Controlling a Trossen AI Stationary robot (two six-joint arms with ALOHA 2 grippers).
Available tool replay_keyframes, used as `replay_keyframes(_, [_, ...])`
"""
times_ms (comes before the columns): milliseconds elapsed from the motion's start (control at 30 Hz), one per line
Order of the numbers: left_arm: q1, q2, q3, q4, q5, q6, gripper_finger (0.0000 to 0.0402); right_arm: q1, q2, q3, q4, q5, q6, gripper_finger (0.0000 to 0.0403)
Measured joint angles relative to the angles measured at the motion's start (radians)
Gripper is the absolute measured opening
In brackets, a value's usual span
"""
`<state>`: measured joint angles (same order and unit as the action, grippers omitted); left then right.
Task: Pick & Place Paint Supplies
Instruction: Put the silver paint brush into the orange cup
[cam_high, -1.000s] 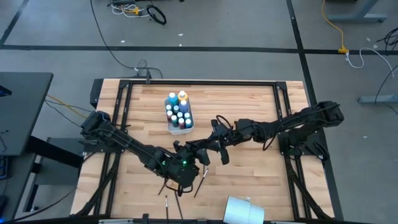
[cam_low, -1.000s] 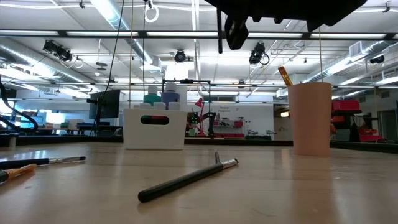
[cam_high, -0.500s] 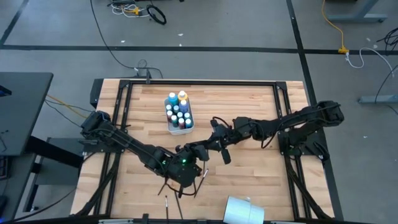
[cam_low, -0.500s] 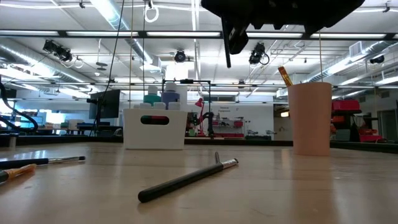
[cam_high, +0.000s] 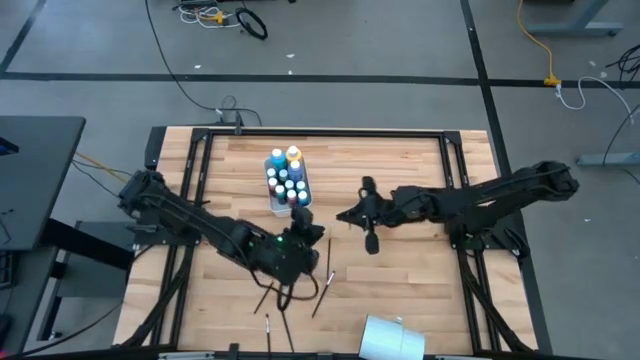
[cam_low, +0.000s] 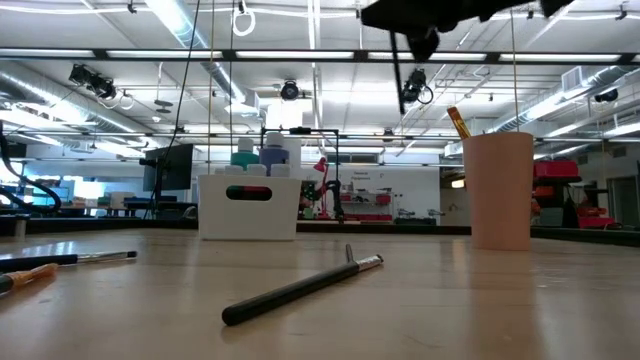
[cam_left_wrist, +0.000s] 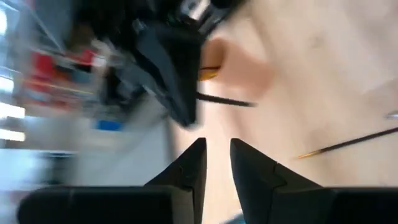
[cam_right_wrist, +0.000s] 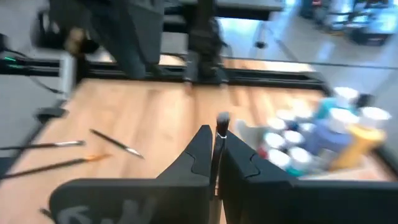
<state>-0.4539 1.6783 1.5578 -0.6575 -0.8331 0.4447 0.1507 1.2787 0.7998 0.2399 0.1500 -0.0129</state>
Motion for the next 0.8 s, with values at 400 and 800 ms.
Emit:
replay_keyframes(400, [0.139, -0.148, -0.043, -0.193, 0.308, -0.313, 0.0073, 0.195, -0.212, -0.082, -0.134, 0.5, -0.031, 0.0008])
replay_keyframes(800, [0.249, -0.38, -0.441, 0.115, 0.514, -0.32, 0.0071, 0.255, -0.43, -0.242, -0.129, 0.647, 0.01, 0.0008])
